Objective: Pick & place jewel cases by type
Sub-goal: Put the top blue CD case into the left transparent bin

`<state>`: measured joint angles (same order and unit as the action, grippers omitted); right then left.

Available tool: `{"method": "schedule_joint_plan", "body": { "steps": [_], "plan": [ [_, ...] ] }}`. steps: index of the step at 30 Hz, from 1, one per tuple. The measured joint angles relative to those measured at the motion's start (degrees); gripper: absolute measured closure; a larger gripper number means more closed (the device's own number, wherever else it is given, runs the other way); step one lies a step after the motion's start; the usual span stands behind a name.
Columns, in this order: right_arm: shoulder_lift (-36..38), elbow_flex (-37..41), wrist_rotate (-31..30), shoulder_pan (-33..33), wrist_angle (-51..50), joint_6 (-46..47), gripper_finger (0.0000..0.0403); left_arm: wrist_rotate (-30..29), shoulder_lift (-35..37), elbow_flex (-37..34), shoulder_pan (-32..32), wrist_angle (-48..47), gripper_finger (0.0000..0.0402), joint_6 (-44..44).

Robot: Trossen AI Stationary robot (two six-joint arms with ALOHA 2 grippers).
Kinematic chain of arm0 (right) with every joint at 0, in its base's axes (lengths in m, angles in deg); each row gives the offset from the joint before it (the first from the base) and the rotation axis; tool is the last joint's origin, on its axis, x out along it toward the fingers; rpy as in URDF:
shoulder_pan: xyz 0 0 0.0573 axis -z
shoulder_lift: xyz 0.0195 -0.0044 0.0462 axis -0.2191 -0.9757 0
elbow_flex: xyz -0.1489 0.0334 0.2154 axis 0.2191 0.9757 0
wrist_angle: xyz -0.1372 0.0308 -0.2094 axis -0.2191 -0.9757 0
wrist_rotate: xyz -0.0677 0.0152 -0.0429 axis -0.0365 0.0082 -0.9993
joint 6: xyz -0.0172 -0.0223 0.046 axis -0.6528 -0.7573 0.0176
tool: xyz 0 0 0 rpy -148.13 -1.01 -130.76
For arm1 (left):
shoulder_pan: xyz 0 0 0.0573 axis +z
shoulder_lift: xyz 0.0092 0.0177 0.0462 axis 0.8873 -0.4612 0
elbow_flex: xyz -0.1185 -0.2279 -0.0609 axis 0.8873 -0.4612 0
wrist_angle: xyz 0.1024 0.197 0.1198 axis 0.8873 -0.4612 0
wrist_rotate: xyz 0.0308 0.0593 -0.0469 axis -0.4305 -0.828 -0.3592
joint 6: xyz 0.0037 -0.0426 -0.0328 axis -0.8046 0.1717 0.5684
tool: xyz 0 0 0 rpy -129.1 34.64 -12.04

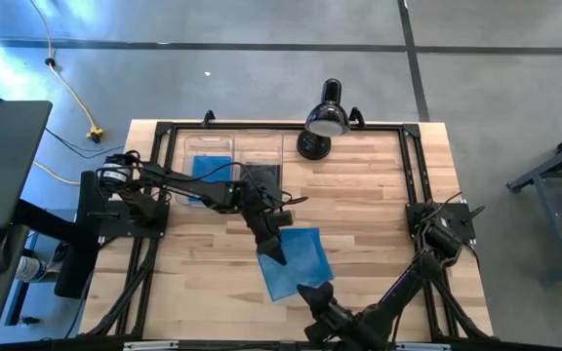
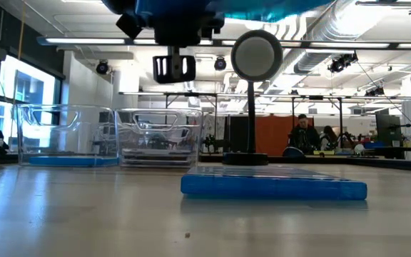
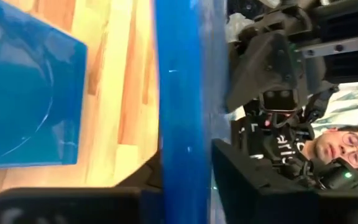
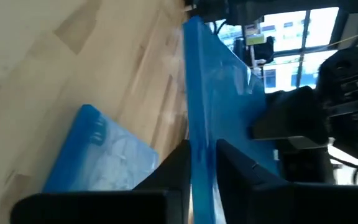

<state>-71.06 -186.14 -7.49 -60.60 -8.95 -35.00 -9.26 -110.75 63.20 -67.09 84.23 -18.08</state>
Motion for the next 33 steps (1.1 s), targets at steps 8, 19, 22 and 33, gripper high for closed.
{"method": "schedule_joint_plan", "body": {
  "steps": [8,19,22,33],
  "plan": [
    [0.0,0.0,6.9,-0.9,0.6,5.0,0.0292,-1.5,0.0,0.0,0.7,1.2,0.0378,-3.3],
    [0.0,0.0,7.2,-7.8,-20.1,36.8,0.0226,-15.3,8.0,-0.1,1.9,-8.1,0.0389,-3.2],
    [0.0,0.0,8.5,-8.0,-25.8,46.1,0.0234,-22.6,13.8,-0.1,1.9,-13.4,0.0389,-2.9],
    [0.0,0.0,11.5,-6.9,-29.1,54.2,0.0260,-49.7,35.4,0.0,6.1,-41.4,0.0389,1.3]
  ]
}}
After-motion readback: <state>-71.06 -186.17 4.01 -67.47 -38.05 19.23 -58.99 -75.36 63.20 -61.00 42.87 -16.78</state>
